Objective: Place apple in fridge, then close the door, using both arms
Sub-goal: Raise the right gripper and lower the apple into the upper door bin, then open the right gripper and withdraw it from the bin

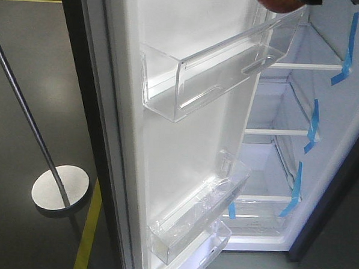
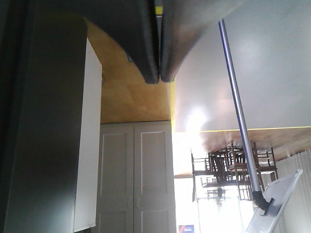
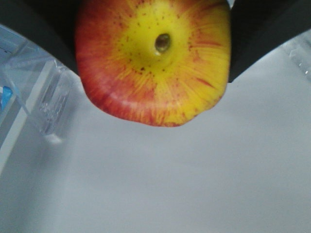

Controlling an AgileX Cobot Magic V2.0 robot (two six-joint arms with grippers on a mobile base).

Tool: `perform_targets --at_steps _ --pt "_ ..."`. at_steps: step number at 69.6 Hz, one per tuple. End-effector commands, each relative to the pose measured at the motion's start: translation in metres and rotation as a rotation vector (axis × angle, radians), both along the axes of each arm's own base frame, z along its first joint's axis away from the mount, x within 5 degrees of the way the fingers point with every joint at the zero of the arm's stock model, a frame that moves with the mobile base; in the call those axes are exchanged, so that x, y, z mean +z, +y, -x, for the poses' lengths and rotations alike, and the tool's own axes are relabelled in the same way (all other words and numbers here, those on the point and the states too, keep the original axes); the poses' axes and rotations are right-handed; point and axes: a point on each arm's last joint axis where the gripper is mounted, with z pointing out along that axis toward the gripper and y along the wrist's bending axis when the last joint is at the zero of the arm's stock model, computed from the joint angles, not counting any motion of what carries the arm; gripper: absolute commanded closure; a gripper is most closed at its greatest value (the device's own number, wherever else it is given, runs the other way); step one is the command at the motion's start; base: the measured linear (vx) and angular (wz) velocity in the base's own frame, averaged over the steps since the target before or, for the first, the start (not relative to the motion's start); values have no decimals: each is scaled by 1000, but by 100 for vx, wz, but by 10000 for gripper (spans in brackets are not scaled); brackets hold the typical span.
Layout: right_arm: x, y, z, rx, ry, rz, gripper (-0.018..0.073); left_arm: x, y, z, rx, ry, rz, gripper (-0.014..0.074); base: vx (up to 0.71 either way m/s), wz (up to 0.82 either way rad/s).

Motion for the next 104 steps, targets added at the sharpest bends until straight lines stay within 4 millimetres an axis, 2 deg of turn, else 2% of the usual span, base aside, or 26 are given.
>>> perform_targets --at_steps 1,15,27,39,65,75,88,98,104 --pt "21 1 -10 -20 -93 -61 242 3 0 1 0 -73 7 603 0 0" --pt "12 8 -42 -17 -64 -52 242 3 0 1 0 -73 7 603 0 0" --pt "-1 12 -58 -16 -21 -42 240 3 0 1 0 -73 7 603 0 0" --pt "-9 13 -61 -3 23 -20 200 3 0 1 0 -73 7 603 0 0" --pt "-13 12 -61 -16 61 2 -64 3 0 1 0 -73 7 603 0 0" --pt "-13 12 -61 -16 60 2 -76 3 0 1 0 -73 7 603 0 0" --pt "-2 10 -50 -15 24 -2 -55 3 0 1 0 -73 7 603 0 0" --pt "13 4 -30 -18 -25 -3 -20 3 0 1 0 -73 7 603 0 0" --pt "22 -1 -8 -21 -60 -7 -5 3 0 1 0 -73 7 603 0 0"
